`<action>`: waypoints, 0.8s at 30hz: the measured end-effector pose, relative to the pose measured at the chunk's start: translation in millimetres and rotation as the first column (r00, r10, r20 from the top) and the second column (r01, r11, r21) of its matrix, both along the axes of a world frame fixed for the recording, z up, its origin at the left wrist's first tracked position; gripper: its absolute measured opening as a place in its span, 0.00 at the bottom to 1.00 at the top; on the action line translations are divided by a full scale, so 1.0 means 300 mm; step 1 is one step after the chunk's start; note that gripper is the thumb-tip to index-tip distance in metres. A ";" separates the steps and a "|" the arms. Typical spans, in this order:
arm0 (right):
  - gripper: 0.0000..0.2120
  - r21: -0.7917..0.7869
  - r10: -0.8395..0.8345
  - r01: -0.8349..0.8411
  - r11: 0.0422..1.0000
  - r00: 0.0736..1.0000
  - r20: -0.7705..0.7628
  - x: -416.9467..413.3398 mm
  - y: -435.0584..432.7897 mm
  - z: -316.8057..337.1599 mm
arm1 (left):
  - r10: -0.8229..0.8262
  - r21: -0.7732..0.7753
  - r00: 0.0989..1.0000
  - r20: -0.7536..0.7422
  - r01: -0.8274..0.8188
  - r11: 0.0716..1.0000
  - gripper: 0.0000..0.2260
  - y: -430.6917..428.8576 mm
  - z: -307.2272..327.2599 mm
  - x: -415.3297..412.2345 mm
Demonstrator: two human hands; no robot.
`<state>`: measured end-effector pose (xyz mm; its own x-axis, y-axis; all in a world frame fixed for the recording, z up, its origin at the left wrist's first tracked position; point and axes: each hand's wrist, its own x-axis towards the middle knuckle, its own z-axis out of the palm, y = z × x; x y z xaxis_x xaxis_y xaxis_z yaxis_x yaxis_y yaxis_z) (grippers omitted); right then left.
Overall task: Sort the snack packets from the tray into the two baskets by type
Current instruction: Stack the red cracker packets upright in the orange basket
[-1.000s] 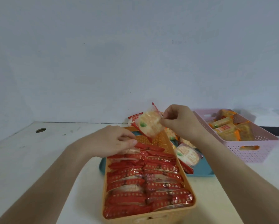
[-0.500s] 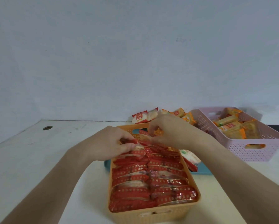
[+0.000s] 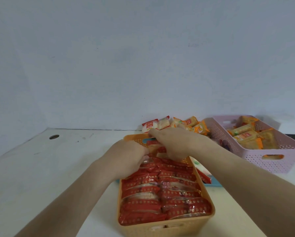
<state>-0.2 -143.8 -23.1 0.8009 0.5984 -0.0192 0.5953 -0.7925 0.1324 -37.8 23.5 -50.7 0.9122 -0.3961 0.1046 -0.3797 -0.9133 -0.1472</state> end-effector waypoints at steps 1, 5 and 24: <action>0.29 0.048 0.002 -0.002 0.999 1.000 0.003 0.003 -0.001 0.009 | 0.000 -0.045 1.000 -0.031 -0.001 0.999 0.13 0.009 0.006 0.000; 0.29 0.074 0.023 -0.020 0.997 0.999 -0.040 0.009 -0.023 0.057 | -0.010 -0.075 0.997 -0.073 0.005 0.997 0.20 0.037 0.006 -0.009; 0.25 -0.087 -0.098 0.088 0.992 0.989 -0.109 -0.052 -0.044 -0.122 | 0.085 -0.146 0.975 -0.207 -0.117 0.982 0.16 0.032 -0.035 -0.011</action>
